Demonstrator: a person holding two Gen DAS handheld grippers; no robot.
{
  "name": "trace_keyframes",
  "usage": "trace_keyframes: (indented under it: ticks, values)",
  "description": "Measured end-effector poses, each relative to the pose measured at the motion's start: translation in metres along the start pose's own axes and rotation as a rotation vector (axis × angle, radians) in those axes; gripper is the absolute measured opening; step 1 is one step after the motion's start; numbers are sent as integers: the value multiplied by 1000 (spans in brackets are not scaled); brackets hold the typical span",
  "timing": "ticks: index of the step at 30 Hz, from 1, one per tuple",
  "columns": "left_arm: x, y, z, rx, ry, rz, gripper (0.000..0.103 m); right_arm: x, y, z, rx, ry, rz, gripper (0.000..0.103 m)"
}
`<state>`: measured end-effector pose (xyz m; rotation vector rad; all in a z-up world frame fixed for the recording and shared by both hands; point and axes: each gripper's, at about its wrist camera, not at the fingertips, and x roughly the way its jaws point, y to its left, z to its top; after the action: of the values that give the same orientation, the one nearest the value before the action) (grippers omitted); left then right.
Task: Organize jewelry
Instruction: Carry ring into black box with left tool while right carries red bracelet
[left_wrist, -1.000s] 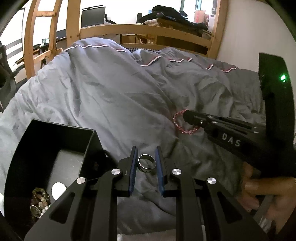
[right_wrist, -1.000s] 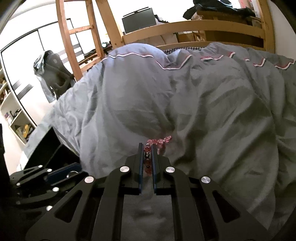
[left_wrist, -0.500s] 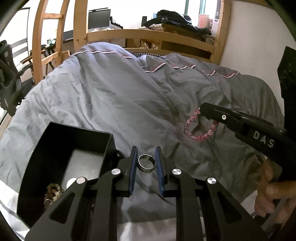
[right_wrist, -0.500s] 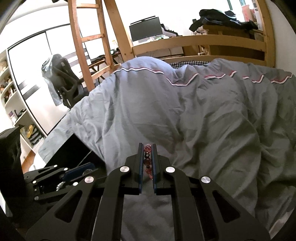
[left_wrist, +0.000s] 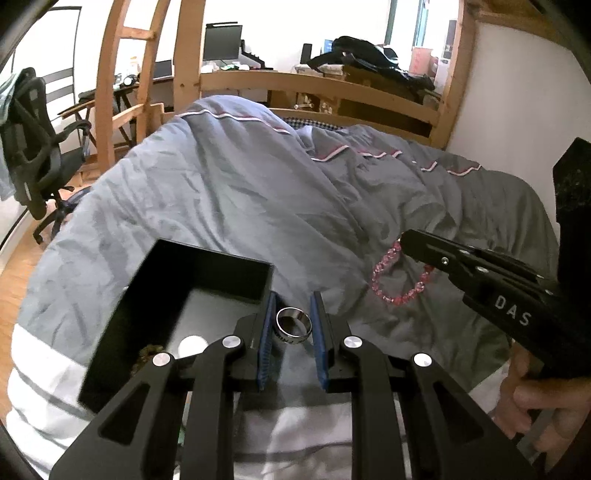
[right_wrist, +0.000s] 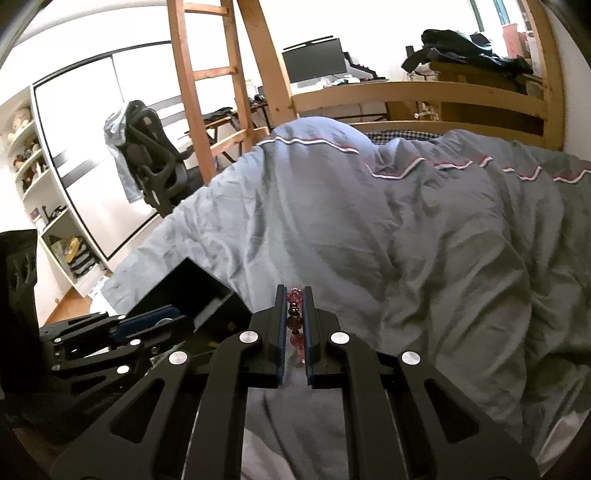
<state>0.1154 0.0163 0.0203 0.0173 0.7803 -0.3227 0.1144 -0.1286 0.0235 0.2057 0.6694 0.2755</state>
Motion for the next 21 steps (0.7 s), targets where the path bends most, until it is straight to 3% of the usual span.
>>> trace_keyframes:
  ticks: [21]
  values:
    - [-40, 65, 0, -107, -41, 100, 19, 14, 60, 0, -62, 16, 162, 8]
